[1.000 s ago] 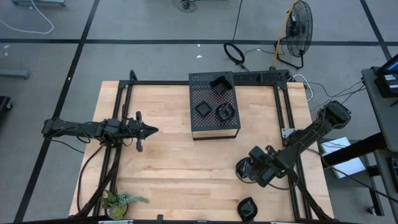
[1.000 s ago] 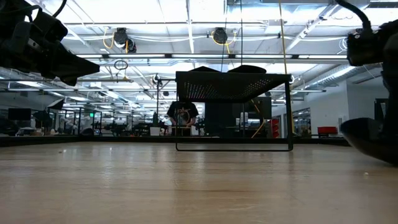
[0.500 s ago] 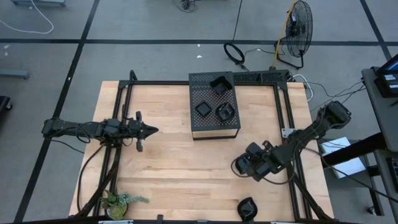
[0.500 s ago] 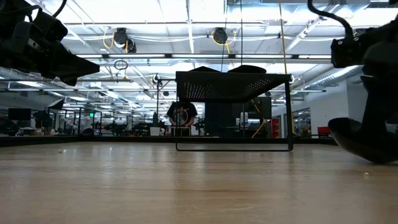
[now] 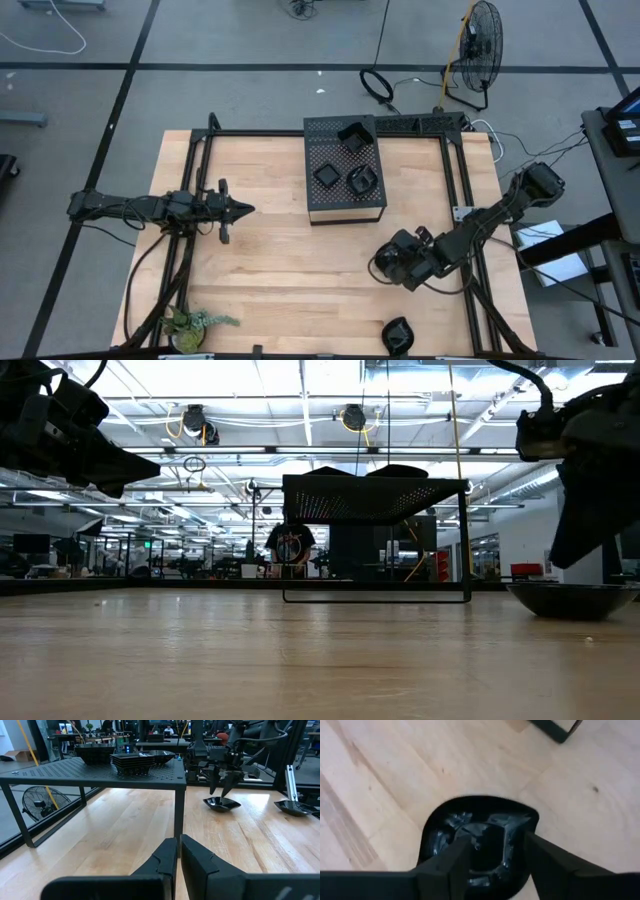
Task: Pick & Place Mini shaped plates
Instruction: Stack the leaf shaped plate on top of the leaf shaped plate on the shelf
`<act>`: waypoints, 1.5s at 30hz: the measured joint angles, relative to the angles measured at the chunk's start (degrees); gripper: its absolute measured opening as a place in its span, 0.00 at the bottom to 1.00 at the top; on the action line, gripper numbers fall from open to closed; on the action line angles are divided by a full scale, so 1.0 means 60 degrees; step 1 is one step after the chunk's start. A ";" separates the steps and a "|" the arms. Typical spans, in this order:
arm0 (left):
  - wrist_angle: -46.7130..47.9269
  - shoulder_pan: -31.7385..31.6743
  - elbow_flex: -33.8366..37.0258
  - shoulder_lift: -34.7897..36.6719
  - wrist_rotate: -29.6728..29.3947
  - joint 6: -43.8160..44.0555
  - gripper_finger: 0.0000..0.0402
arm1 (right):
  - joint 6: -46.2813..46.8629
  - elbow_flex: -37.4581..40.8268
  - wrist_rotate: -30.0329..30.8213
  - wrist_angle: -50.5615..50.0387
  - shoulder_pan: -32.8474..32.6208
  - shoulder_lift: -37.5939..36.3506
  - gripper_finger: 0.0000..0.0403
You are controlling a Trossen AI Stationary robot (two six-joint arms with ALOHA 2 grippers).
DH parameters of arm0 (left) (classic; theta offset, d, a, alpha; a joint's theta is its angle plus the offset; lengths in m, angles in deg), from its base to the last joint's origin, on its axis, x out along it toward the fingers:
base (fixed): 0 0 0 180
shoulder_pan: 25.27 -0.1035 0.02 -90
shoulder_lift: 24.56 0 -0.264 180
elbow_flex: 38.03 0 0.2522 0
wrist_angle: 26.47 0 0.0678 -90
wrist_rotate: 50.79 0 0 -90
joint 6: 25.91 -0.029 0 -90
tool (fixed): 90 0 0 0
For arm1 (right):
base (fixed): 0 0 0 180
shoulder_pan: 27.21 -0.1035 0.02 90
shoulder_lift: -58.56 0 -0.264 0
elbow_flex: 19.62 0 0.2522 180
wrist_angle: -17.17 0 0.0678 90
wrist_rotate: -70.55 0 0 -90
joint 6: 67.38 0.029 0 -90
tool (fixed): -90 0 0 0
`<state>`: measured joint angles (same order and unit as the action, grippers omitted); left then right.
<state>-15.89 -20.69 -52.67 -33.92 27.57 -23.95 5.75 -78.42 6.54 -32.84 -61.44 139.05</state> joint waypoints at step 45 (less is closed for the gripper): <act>0.0000 0.0003 0.0000 0.0000 0.0000 0.0000 0.06 | 0.2343 0.1501 -0.1130 0.0797 -0.0121 -0.0419 0.35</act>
<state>-15.89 -20.67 -52.67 -33.92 27.57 -23.95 19.81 -69.41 -0.24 -28.06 -62.17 136.53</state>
